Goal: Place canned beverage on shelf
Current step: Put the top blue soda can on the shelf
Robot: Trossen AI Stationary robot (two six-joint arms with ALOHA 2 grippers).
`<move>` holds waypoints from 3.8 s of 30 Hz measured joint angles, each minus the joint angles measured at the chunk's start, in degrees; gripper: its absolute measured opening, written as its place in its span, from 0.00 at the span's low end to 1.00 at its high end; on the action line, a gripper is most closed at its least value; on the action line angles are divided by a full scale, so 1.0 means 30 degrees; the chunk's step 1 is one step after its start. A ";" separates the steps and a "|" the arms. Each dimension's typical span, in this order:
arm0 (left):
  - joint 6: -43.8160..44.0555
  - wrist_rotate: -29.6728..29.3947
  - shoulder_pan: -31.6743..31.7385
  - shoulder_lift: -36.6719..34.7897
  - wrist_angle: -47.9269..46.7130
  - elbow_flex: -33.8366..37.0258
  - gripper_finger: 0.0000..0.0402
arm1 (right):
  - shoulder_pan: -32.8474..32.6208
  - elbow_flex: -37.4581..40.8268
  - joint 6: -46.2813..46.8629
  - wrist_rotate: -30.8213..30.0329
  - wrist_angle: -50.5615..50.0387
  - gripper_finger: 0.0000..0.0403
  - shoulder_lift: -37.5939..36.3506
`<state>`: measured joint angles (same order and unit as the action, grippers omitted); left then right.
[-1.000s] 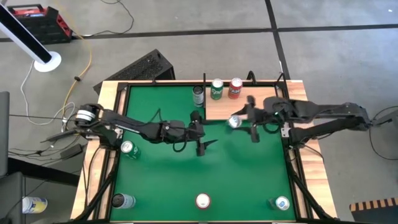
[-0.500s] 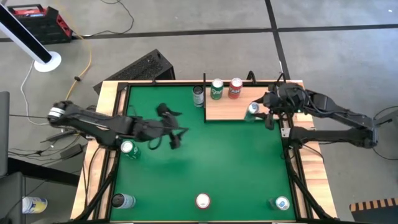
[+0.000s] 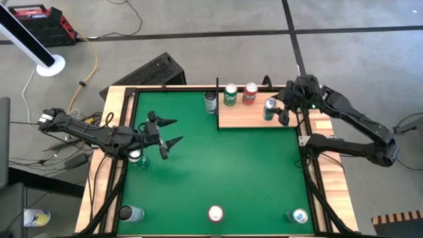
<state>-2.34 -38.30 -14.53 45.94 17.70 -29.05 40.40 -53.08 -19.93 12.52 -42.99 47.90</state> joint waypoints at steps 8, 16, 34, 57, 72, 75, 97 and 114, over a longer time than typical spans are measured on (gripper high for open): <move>-0.0004 0.0342 0.0004 -0.0221 -0.0055 0.0370 0.83 | 0.4786 0.0000 -0.2428 0.3645 0.1193 0.67 0.2397; 0.0015 0.0554 0.0004 -0.0214 -0.0062 0.0370 0.83 | 0.8233 0.0000 -0.3245 0.5858 0.3011 0.67 0.4246; 0.0036 0.1173 0.0001 -0.0207 -0.0062 0.0363 0.83 | 0.9791 -0.0035 -0.4074 0.6563 0.4314 0.67 0.6681; 0.0040 0.1159 0.0003 -0.0199 0.0019 0.0362 0.83 | 0.9151 -0.0036 -0.2853 0.5274 0.5425 0.67 0.7853; 0.0069 0.1159 -0.0001 -0.0199 0.0026 0.0356 0.83 | 0.9172 -0.0036 -0.2860 0.5143 0.5213 0.70 0.7896; 0.0069 0.1159 -0.0004 -0.0199 0.0026 0.0356 0.83 | 0.9172 -0.0036 -0.2873 0.5143 0.5155 0.71 0.7889; 0.0069 0.1156 -0.0001 -0.0207 0.0033 0.0348 0.83 | 0.9172 -0.0036 -0.2853 0.5143 0.4920 0.72 0.7874; 0.0186 0.1151 -0.0004 -0.0207 0.0084 0.0348 0.83 | 0.9172 -0.0036 -0.2737 0.5135 0.4916 0.72 0.7874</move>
<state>-1.78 -34.85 -14.55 45.32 17.96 -28.01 67.92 -53.19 -28.14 27.92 -28.24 71.53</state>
